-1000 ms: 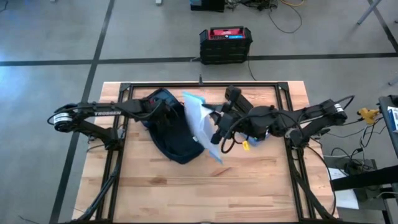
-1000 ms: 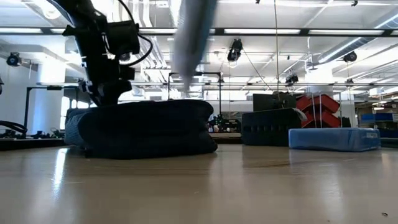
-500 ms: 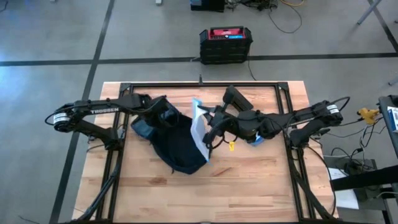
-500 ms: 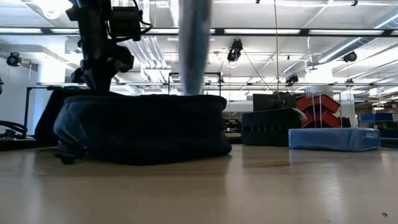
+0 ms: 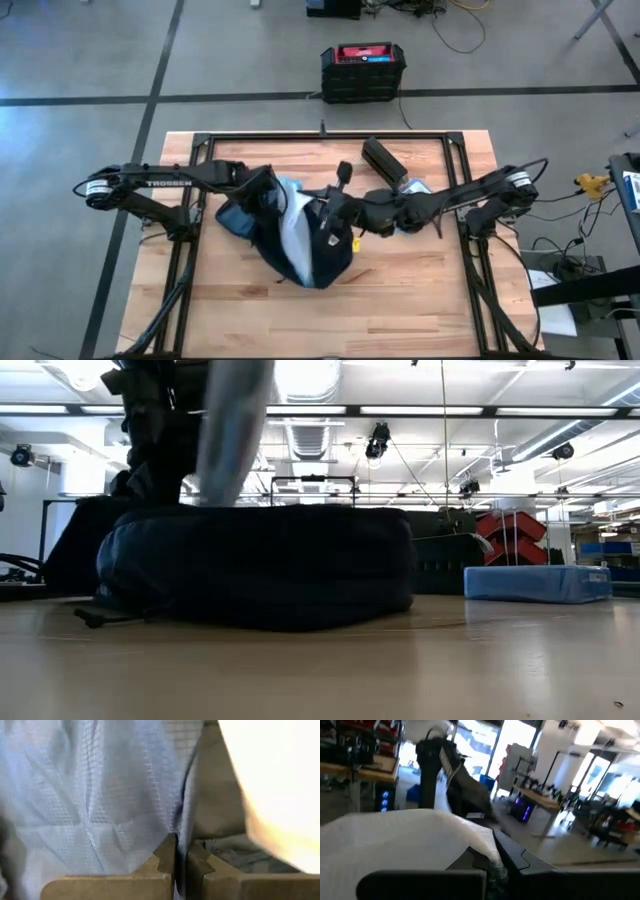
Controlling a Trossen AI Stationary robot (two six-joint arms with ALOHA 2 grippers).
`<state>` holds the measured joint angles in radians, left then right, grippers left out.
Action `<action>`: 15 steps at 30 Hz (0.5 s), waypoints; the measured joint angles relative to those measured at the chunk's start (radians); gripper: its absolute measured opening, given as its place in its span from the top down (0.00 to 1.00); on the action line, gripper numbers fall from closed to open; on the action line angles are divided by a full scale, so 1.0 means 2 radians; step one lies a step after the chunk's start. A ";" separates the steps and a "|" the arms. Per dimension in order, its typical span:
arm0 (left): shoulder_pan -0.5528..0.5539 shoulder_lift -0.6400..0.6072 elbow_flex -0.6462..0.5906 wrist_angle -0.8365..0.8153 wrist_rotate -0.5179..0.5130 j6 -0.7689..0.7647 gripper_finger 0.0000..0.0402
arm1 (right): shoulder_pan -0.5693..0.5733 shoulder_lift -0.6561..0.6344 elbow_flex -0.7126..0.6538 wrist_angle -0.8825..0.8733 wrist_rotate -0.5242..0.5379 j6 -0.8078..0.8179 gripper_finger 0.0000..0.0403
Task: Unpack backpack
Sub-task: Put the blue zip bag into the dark blue backpack
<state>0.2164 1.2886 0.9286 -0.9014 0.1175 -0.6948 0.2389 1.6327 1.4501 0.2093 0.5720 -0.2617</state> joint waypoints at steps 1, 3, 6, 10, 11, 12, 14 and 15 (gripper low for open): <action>0.000 -0.001 0.000 0.000 -0.002 0.000 1.00 | 0.002 0.006 -0.001 -0.012 0.000 0.015 1.00; 0.000 -0.001 0.000 -0.001 -0.003 0.001 1.00 | 0.010 0.019 -0.004 -0.049 0.001 0.044 1.00; 0.000 -0.002 0.000 -0.003 -0.007 0.008 1.00 | 0.026 0.040 -0.013 -0.109 0.002 0.079 1.00; 0.000 -0.002 0.000 -0.003 -0.014 0.015 1.00 | 0.048 0.057 -0.027 -0.178 -0.001 0.109 1.00; 0.000 -0.002 0.000 -0.003 -0.015 0.015 1.00 | 0.054 0.058 -0.031 -0.189 -0.001 0.107 1.00; 0.000 -0.002 0.000 -0.003 -0.017 0.015 1.00 | 0.061 0.059 -0.033 -0.196 -0.002 0.100 1.00; 0.001 -0.002 0.000 -0.003 -0.026 0.015 1.00 | 0.073 0.060 -0.036 -0.203 -0.016 0.061 1.00; 0.001 -0.002 -0.001 -0.003 -0.027 0.015 1.00 | 0.078 0.062 -0.036 -0.203 -0.024 0.044 1.00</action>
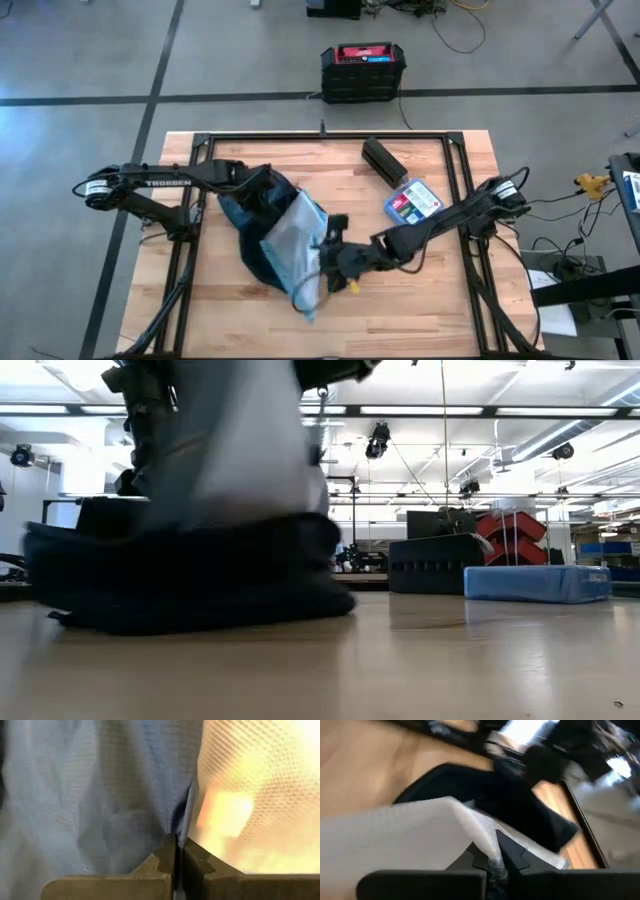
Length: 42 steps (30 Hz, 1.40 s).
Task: Unpack backpack
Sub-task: Put the blue zip bag into the dark blue backpack
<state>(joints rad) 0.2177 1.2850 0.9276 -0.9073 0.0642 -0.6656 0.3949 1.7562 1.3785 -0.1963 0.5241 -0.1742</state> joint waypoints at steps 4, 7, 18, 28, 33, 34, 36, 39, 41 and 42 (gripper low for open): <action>-0.002 0.000 0.000 0.014 0.004 -0.007 1.00 | 0.002 0.001 0.000 0.002 -0.006 -0.018 1.00; -0.011 0.000 0.000 0.036 0.021 -0.016 1.00 | -0.013 0.001 0.000 0.005 -0.026 -0.024 1.00; -0.037 0.002 0.000 0.055 0.063 -0.031 1.00 | -0.052 0.024 0.011 0.203 -0.094 -0.165 1.00; -0.040 0.002 0.000 0.040 0.039 -0.021 1.00 | -0.061 0.112 0.006 0.250 -0.188 -0.084 1.00; -0.053 0.002 0.000 0.038 0.038 -0.003 1.00 | -0.067 0.149 0.009 0.192 -0.187 -0.031 1.00; -0.055 0.002 0.000 0.040 0.037 0.008 1.00 | -0.067 0.153 0.009 0.171 -0.187 -0.021 1.00; -0.058 0.002 0.000 0.049 0.036 0.038 1.00 | -0.070 0.161 0.008 0.133 -0.184 0.000 1.00; -0.060 0.001 0.000 0.062 0.013 0.079 1.00 | -0.074 0.162 0.008 0.107 -0.174 0.022 1.00; -0.060 -0.001 0.000 0.068 -0.013 0.108 1.00 | -0.074 0.161 0.008 0.109 -0.169 0.022 1.00; -0.061 -0.003 0.000 0.073 -0.022 0.123 0.99 | -0.074 0.161 0.008 0.109 -0.169 0.022 1.00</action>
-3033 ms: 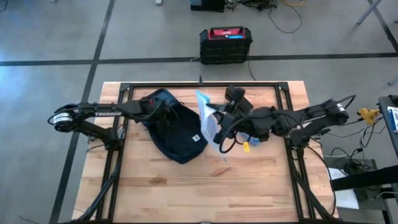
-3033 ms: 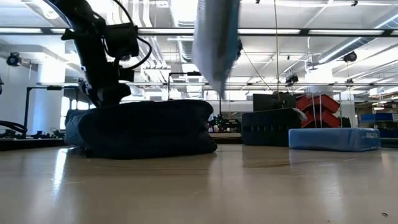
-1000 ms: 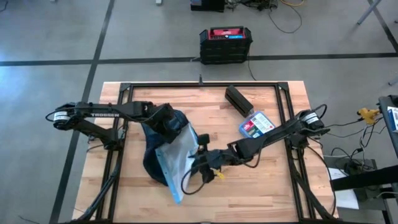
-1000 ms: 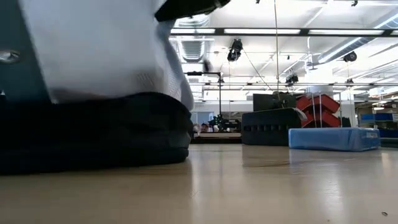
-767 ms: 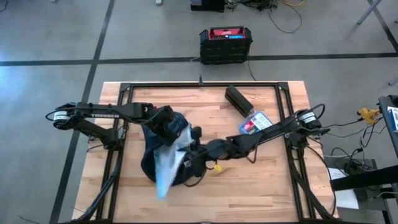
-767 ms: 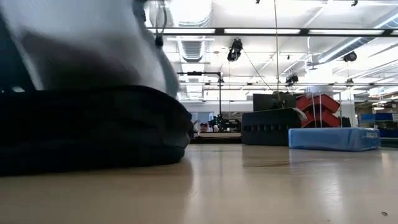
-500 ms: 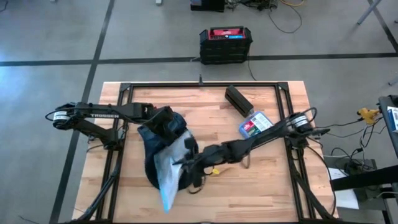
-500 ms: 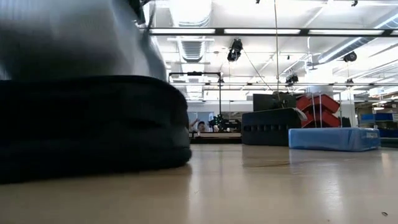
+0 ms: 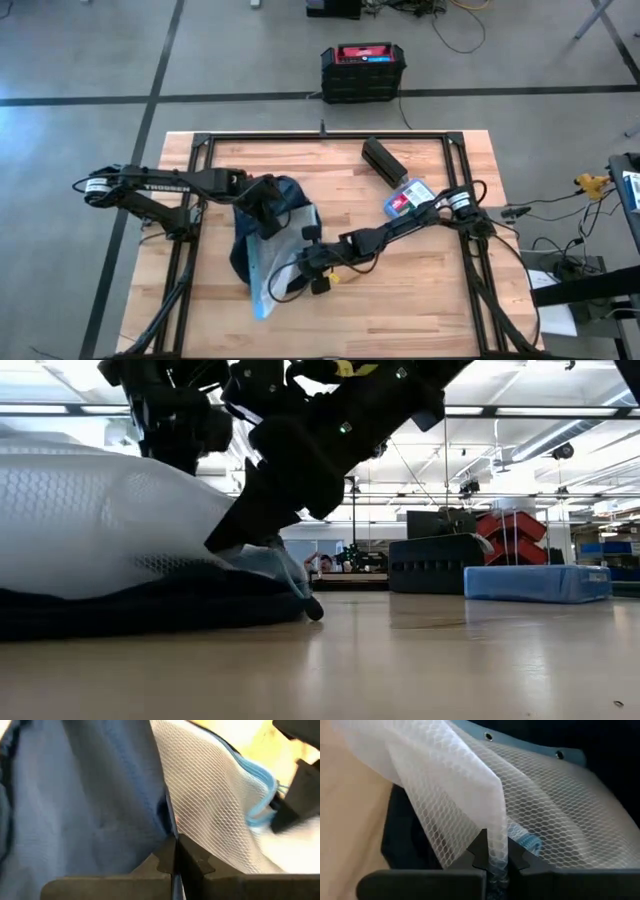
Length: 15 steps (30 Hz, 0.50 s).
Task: Unpack backpack
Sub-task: Put the blue zip bag into the dark blue backpack
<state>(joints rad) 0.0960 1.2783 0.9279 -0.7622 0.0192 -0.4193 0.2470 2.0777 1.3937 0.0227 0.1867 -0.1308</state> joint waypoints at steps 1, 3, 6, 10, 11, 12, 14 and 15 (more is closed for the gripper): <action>-0.001 -0.003 0.000 0.007 -0.009 0.013 0.98 | 0.000 0.000 0.000 0.003 0.000 0.000 1.00; -0.005 -0.011 0.003 0.015 -0.021 0.034 0.95 | 0.001 -0.001 0.000 0.010 -0.001 -0.008 1.00; -0.021 -0.032 0.019 0.032 -0.031 0.056 0.89 | 0.001 0.000 0.004 0.010 -0.002 -0.022 1.00; -0.082 -0.067 0.034 0.080 -0.032 0.056 0.83 | -0.007 0.000 0.003 0.006 -0.004 -0.024 1.00; -0.108 -0.073 0.034 0.095 -0.038 0.054 0.82 | -0.009 0.000 0.003 0.005 -0.002 -0.023 1.00; -0.137 -0.078 0.032 0.109 -0.055 0.050 0.81 | -0.011 0.000 0.003 0.004 0.001 -0.023 1.00; -0.209 -0.079 0.029 0.125 -0.104 0.043 0.80 | -0.013 0.000 0.003 0.006 0.028 -0.025 1.00; -0.248 -0.075 0.028 0.130 -0.133 0.039 0.80 | -0.013 0.000 0.003 0.006 0.051 -0.028 1.00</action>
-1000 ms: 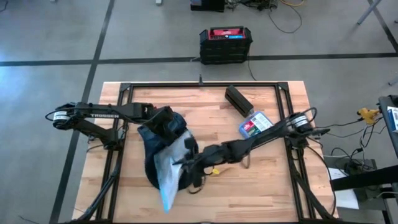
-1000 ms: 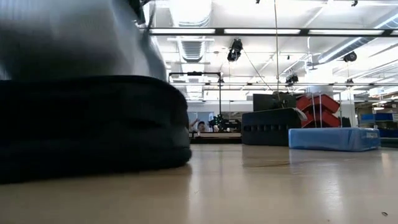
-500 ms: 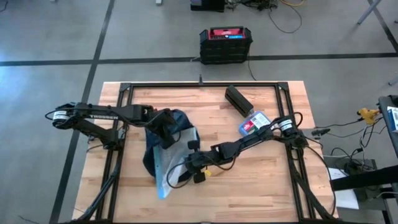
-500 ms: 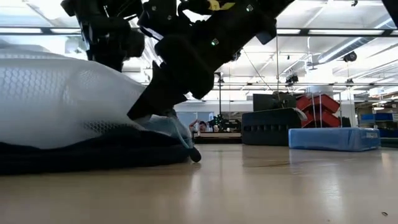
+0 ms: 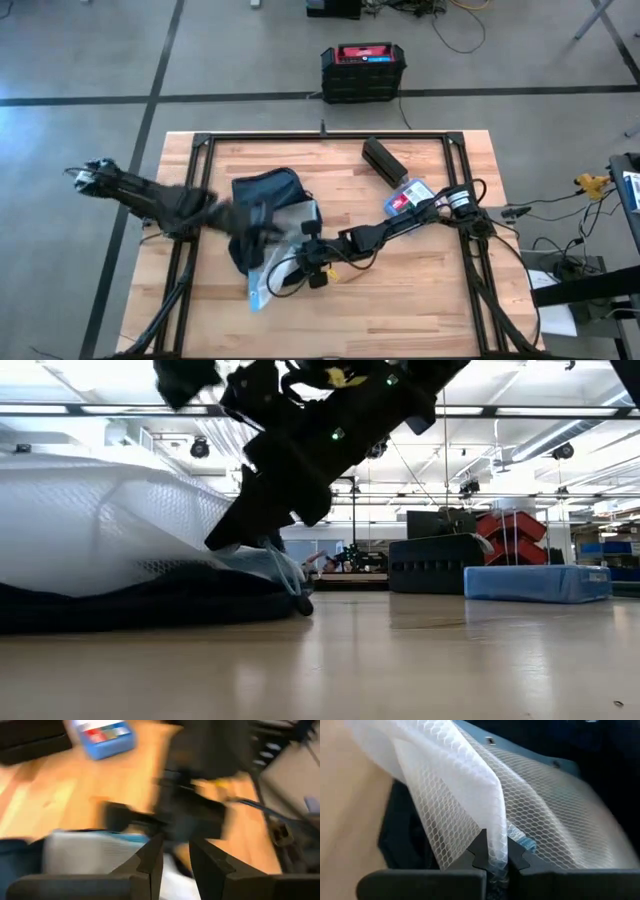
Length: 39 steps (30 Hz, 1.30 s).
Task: Unpack backpack
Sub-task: Put the blue zip bag into the dark blue backpack
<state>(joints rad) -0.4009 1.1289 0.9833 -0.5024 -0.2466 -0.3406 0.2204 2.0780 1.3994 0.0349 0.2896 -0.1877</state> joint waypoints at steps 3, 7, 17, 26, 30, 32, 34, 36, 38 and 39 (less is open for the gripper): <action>-0.118 0.029 -0.001 0.030 -0.107 -0.018 0.80 | -0.001 0.000 0.000 0.000 0.068 -0.004 1.00; -0.232 0.110 -0.002 0.105 -0.241 -0.032 0.80 | -0.004 0.000 -0.001 0.009 0.082 0.009 1.00; -0.213 0.311 0.010 0.121 -0.312 -0.169 0.80 | 0.001 0.001 0.017 0.004 0.060 0.021 1.00; -0.203 0.329 0.001 -0.037 -0.348 -0.337 0.79 | 0.013 -0.001 0.024 -0.019 0.049 0.032 1.00; -0.180 0.342 -0.006 -0.036 -0.348 -0.311 0.72 | 0.014 -0.001 0.024 -0.020 0.048 0.046 1.00; -0.168 0.351 -0.010 -0.047 -0.348 -0.305 0.67 | 0.014 -0.001 0.024 -0.021 0.048 0.050 1.00; -0.155 0.355 -0.011 -0.064 -0.347 -0.305 0.61 | 0.015 -0.001 0.024 -0.022 0.047 0.050 1.00; -0.150 0.354 -0.011 -0.083 -0.344 -0.305 0.56 | 0.015 0.000 0.024 -0.025 0.048 0.051 1.00; -0.151 0.346 -0.005 -0.107 -0.343 -0.305 0.51 | 0.016 -0.001 0.024 -0.030 0.050 0.053 1.00; -0.153 0.340 0.002 -0.122 -0.343 -0.308 0.50 | 0.017 -0.001 0.024 -0.032 0.049 0.058 1.00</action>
<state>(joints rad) -0.7078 1.8081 0.9863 -0.7468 -0.9333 -0.9569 0.2535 2.0754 1.4467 -0.0296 0.3881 -0.0726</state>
